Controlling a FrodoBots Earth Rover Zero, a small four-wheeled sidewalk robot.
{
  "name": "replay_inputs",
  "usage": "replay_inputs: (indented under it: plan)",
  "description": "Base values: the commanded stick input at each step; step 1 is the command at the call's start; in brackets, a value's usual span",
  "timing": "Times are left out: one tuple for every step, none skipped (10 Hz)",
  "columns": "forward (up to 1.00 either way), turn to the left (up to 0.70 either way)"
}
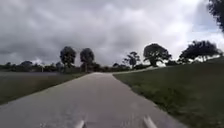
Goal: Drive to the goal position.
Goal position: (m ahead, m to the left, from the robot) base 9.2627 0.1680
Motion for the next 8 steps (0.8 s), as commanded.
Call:
replay_inputs:
  plan:
    - [0.70,0.00]
    - [0.70,0.00]
    - [0.70,0.00]
    - [0.70,0.00]
    - [0.70,0.00]
    - [0.70,0.00]
    - [0.70,0.00]
    - [0.70,0.00]
